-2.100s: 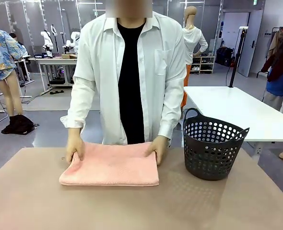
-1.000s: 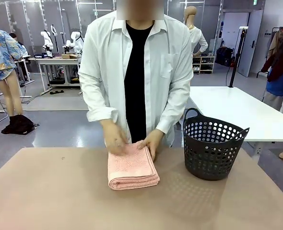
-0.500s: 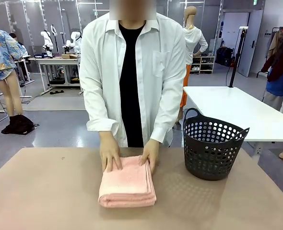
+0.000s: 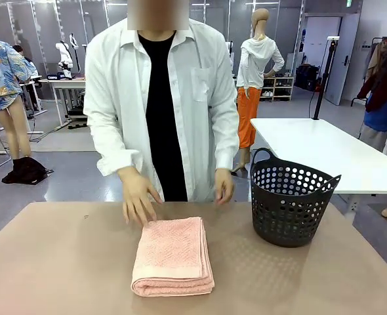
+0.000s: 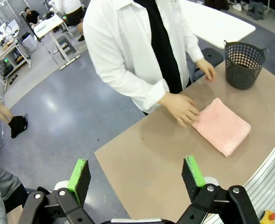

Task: Fold the towel.
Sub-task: Pick up the 100 cm Hotel Towel and place it on the left side of the table.

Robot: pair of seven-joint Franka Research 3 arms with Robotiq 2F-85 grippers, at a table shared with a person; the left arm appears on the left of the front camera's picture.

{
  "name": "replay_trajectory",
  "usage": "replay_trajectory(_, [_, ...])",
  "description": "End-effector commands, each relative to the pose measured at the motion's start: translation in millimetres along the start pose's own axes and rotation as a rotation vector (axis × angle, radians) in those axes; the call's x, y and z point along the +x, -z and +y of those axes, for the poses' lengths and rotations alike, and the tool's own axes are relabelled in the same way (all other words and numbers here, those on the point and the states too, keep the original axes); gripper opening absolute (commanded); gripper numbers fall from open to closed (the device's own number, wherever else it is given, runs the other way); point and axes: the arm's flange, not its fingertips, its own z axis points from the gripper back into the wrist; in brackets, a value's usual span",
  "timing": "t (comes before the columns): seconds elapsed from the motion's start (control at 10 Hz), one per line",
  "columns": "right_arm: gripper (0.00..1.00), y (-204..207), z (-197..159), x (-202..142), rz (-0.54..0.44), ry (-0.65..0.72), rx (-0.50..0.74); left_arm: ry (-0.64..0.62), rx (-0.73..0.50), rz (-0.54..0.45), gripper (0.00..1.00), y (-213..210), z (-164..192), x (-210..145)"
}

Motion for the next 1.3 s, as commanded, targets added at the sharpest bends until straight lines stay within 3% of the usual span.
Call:
replay_trajectory(0.0, [1.0, -2, 0, 0, -0.001, 0.003, -0.003, -0.013, 0.016, 0.0, 1.0, -2, -1, 1])
replay_trajectory(1.0, [1.0, -2, 0, 0, -0.001, 0.003, -0.003, 0.0, 0.0, 0.0, 1.0, 0, 0, 0])
replay_trajectory(1.2, [1.0, -2, 0, 0, -0.001, 0.003, -0.003, -0.137, -0.117, 0.039, 1.0, 57, -9, 1])
